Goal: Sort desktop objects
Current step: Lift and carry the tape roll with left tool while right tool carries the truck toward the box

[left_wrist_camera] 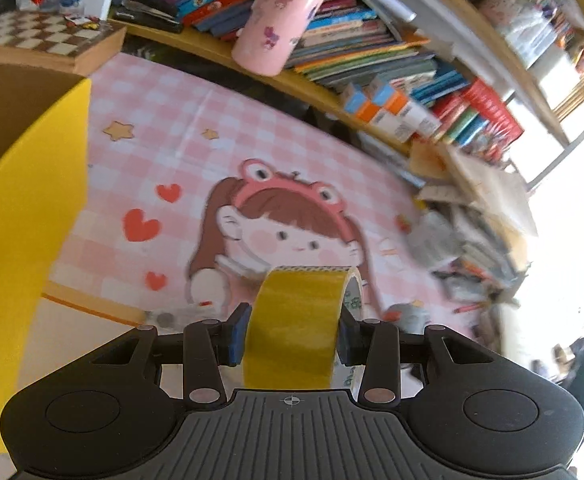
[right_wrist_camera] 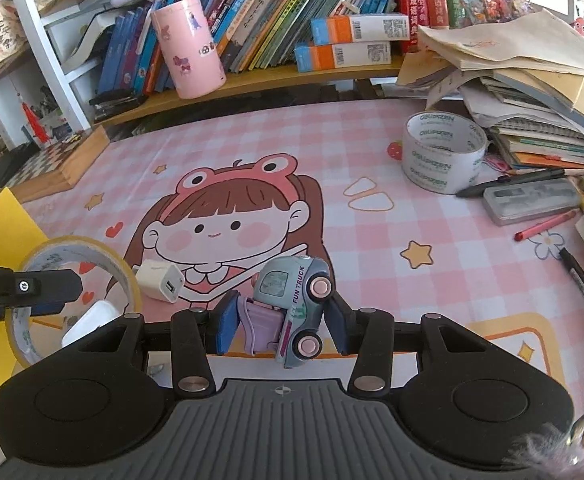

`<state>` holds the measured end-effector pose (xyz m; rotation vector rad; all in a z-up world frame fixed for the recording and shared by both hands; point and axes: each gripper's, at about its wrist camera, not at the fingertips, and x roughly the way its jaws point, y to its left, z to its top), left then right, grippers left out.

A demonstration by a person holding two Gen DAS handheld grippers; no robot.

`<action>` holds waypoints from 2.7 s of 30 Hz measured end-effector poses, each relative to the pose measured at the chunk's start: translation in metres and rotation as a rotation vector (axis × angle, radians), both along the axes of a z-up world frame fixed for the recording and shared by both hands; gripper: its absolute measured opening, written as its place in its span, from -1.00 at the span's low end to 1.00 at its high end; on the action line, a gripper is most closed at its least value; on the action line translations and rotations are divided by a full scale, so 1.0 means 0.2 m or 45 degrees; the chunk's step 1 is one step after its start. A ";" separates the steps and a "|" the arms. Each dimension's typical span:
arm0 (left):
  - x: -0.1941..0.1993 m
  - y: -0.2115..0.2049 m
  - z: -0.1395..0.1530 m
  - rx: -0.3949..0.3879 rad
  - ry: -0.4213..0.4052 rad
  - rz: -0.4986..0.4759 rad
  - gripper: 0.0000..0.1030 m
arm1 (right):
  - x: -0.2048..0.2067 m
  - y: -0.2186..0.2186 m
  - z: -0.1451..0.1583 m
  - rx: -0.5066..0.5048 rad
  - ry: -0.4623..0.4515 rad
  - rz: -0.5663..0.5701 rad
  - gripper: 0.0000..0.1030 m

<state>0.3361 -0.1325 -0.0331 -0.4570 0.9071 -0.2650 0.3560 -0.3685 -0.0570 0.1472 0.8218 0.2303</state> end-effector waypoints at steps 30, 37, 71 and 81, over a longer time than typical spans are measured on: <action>-0.38 -0.10 0.26 0.555 -0.355 -0.054 -0.22 | -0.22 0.01 0.15 -0.004 -0.093 0.042 -0.18; -0.51 -0.03 0.27 0.560 -0.373 -0.061 -0.22 | -0.34 0.04 0.23 -0.011 -0.139 0.038 -0.18; -1.15 0.45 0.28 0.524 -0.411 -0.164 -0.22 | -1.15 0.64 0.26 -0.110 -0.099 0.131 -0.18; -1.36 0.59 0.22 0.526 -0.387 -0.217 -0.22 | -1.41 0.78 0.21 -0.111 -0.068 0.102 -0.18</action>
